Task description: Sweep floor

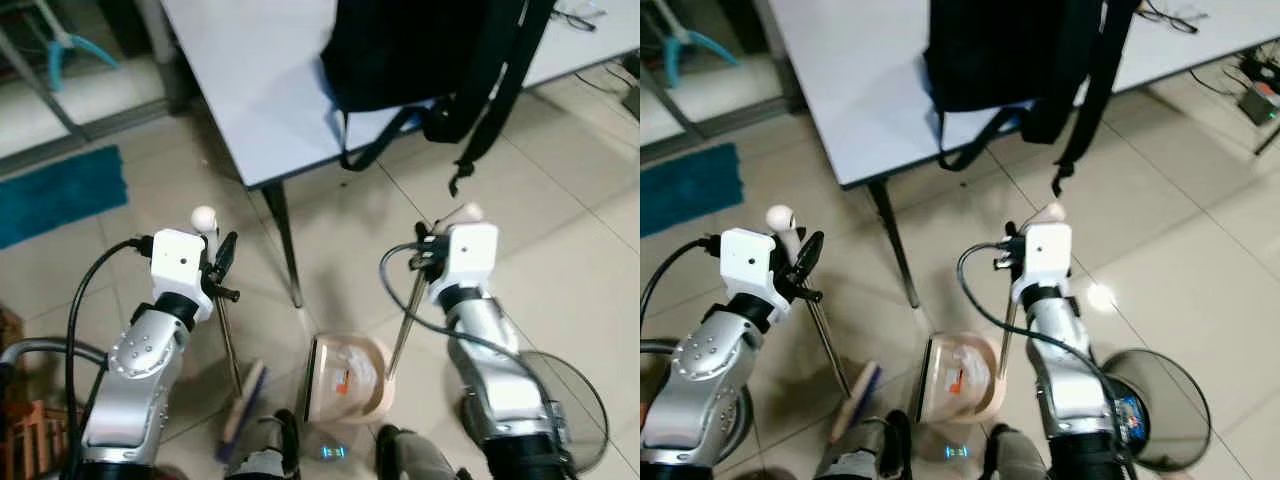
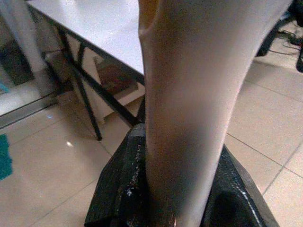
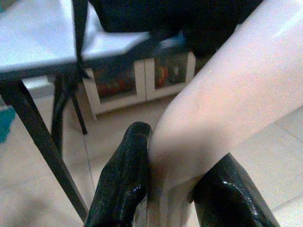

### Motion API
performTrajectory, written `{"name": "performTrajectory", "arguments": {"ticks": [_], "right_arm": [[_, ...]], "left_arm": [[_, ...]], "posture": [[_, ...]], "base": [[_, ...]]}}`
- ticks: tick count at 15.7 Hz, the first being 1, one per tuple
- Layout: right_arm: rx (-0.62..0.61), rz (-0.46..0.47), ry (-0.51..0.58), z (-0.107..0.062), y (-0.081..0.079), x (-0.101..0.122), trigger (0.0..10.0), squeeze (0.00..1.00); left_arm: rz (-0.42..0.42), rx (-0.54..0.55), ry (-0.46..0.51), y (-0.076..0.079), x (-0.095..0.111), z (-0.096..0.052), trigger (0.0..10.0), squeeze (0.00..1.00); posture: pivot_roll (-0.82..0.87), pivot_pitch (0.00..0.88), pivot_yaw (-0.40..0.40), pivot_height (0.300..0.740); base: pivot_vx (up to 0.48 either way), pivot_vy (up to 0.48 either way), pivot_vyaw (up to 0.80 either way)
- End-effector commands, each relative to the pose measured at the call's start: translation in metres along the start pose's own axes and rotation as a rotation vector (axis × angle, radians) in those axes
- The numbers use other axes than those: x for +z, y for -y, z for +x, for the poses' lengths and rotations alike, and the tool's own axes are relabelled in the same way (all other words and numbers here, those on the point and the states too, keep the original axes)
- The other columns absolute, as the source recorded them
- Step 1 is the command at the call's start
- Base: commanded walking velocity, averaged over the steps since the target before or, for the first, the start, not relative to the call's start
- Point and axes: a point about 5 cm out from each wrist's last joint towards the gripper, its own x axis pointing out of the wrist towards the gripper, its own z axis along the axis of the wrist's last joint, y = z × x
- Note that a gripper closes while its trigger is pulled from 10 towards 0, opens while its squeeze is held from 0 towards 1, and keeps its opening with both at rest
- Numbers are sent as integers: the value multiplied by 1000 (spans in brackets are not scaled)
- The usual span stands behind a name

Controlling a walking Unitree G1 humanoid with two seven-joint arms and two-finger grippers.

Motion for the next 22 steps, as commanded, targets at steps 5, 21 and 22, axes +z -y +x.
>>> {"name": "performTrajectory", "arguments": {"ticks": [5,21,22], "right_arm": [[36,-15,105,0,-2,42,10000,0],[41,-1,130,1,3,86,10000,0],[26,21,134,2,7,94,10000,0]], "left_arm": [[31,25,-5,8,-3,-2,10000,0],[32,3,2,21,-2,7,10000,0],[33,-5,-2,23,-2,9,10000,0]], "posture": [[-20,77,64,740],[-24,67,66,740],[-25,70,69,740]], "base": [[0,0,0],[-207,0,0],[0,0,0]]}}
